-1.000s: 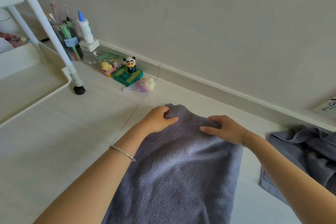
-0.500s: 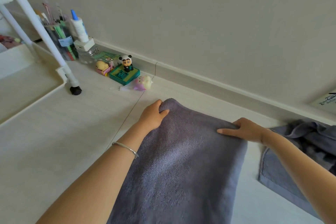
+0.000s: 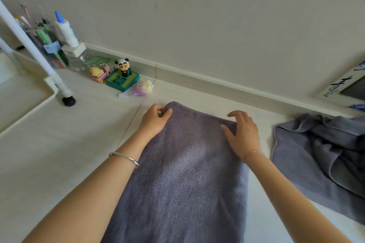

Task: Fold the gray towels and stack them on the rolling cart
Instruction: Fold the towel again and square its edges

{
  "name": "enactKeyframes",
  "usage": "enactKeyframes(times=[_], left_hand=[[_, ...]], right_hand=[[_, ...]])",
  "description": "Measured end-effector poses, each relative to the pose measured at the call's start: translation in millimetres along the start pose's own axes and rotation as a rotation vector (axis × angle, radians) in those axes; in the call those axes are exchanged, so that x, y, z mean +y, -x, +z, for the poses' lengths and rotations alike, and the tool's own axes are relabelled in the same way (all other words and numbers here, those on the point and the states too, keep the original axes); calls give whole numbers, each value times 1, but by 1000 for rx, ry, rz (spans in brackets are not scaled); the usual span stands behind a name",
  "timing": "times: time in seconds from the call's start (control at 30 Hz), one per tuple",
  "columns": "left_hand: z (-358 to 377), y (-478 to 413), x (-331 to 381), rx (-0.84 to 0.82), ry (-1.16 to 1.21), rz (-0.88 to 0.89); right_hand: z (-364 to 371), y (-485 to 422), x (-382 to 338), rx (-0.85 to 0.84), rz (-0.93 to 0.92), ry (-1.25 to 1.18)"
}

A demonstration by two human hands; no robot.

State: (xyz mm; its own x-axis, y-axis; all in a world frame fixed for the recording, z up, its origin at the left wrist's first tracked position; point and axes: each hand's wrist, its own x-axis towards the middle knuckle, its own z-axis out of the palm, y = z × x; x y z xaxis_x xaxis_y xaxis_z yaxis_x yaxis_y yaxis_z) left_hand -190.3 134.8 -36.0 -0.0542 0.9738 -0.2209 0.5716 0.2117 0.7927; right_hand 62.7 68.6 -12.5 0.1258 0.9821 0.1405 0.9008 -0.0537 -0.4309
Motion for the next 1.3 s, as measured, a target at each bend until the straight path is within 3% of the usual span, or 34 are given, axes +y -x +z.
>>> enactKeyframes(times=[0.1,0.2,0.27,0.4,0.5,0.6,0.7,0.77,0.93,1.07,1.13,1.23,1.3], left_hand=[[-4,10,-13,-34,-75,53],[-3,13,-13,38,-107,75],[0,12,-11,78,-137,78],[5,16,-7,110,-210,66],[6,30,2,128,-213,48],[14,66,4,218,-417,366],[35,119,-5,-13,-581,647],[43,146,-24,-135,-715,632],[24,157,-58,-94,-802,547],[-9,162,-71,-92,-829,454],[-18,184,-78,-122,-876,566],[-13,230,-89,-303,-856,800],[-13,252,-94,-372,-862,854]], right_hand=[[28,46,-64,43,-63,-23],[59,79,-108,-144,-101,11],[69,92,-97,-156,-58,106],[49,124,-33,-20,170,238],[26,142,-10,-63,270,306],[19,147,-27,-57,277,260],[27,154,-59,-27,189,208],[34,166,-63,-63,132,224],[25,207,-30,-65,223,260],[5,221,-19,-174,269,269],[-1,236,-31,-198,255,231],[8,272,-57,-177,134,151],[18,299,-61,-196,68,214]])
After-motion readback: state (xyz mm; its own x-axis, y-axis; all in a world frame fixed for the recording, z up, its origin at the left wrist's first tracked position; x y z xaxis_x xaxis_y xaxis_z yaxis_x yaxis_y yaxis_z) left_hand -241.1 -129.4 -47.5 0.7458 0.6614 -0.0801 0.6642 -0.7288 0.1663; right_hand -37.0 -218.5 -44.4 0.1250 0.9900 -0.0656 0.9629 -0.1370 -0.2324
